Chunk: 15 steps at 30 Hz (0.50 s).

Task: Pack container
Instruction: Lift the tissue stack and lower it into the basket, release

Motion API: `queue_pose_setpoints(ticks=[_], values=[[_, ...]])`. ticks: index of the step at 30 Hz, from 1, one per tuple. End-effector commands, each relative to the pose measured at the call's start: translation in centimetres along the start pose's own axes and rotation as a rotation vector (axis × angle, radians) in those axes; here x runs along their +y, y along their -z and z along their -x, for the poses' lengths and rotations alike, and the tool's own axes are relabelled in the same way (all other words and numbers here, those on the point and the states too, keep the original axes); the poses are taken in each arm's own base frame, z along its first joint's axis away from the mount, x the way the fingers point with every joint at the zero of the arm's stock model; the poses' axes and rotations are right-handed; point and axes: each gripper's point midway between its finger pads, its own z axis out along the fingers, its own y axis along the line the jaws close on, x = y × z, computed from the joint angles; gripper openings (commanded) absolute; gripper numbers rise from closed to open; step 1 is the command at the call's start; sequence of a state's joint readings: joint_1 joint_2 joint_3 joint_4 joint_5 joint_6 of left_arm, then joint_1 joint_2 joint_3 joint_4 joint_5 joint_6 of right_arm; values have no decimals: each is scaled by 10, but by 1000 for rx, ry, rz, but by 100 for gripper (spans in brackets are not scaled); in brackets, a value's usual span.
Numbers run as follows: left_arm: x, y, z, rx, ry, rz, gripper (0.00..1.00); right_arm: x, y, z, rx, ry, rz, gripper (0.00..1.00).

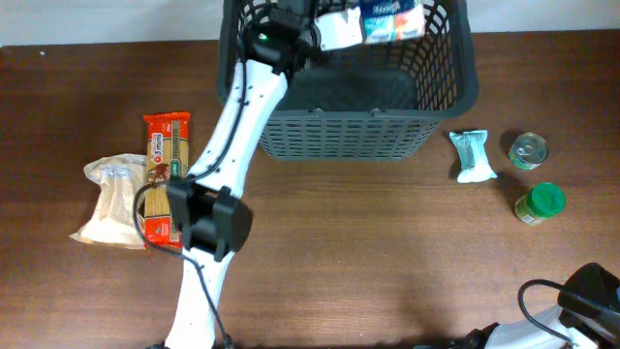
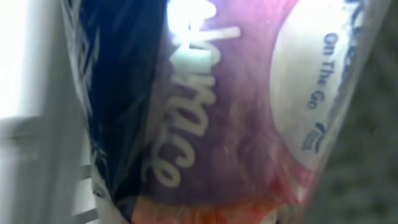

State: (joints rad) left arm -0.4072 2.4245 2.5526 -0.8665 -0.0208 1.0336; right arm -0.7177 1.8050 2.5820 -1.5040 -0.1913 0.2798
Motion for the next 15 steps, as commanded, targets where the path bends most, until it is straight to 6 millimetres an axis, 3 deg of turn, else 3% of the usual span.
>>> queue_pose_setpoints(ticks=[1,5,9,11,13,15], values=[[3,-10,-9,25,-10,17,13,-1,7,2,-17,2,-7,99],[-15,-31,-20,55,-11,-33,36,-1,7,2,-17,2,-7,99],[-13,-24,-17,58,66,-24,62,-1,7,2,-18,2,-7,99],[0,-8,-10,38,158,9,87,-1,7,2,-17,2,-7,99],[21,17,-4,16,260,64,94,-1,7,2,-18,2,-7,99],[50,58,0,-18,390,136,99,-1,7,2,-17,2,-7,99]])
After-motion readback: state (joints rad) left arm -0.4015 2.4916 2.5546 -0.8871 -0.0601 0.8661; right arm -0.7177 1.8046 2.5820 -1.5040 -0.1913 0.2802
